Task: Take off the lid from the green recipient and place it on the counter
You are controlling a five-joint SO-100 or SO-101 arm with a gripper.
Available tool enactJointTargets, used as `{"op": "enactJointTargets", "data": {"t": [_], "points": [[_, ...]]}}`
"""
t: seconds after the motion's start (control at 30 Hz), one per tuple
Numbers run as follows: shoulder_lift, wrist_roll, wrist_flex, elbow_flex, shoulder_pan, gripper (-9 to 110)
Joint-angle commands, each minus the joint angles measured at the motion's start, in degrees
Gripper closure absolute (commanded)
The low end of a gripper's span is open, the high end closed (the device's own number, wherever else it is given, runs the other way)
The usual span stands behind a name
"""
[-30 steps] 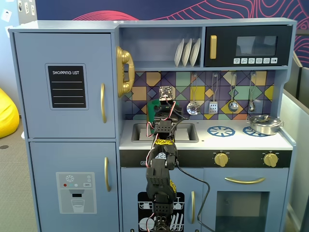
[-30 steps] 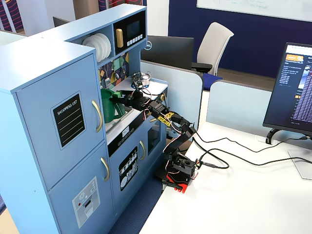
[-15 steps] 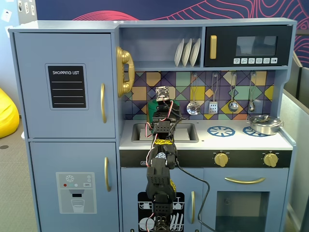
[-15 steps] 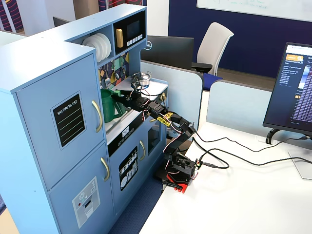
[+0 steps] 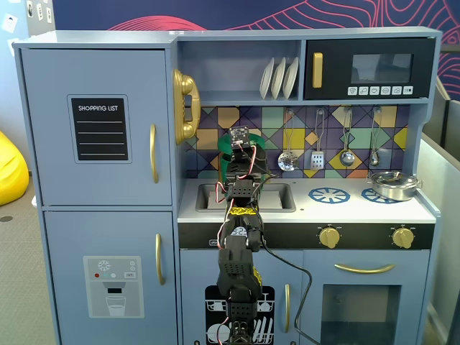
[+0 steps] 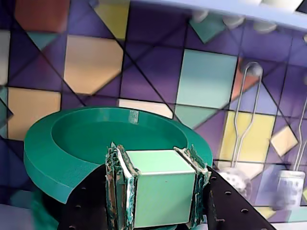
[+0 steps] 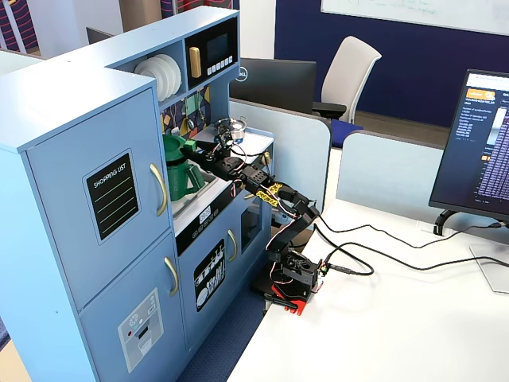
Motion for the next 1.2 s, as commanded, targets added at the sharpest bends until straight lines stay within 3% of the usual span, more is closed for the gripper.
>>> {"op": "enactJointTargets", "data": {"t": [0.0,0.43,0.93,1.17], "points": [[2.2,0.35,-2.11,-4.66,5.89,101],[1.41,4.83,-0.79,-3.69,25.84,101],[-1.23,5.27,-2.72,5.71,28.48,101],[-4.66,5.45,-10.63,11.34,28.65,101]]}}
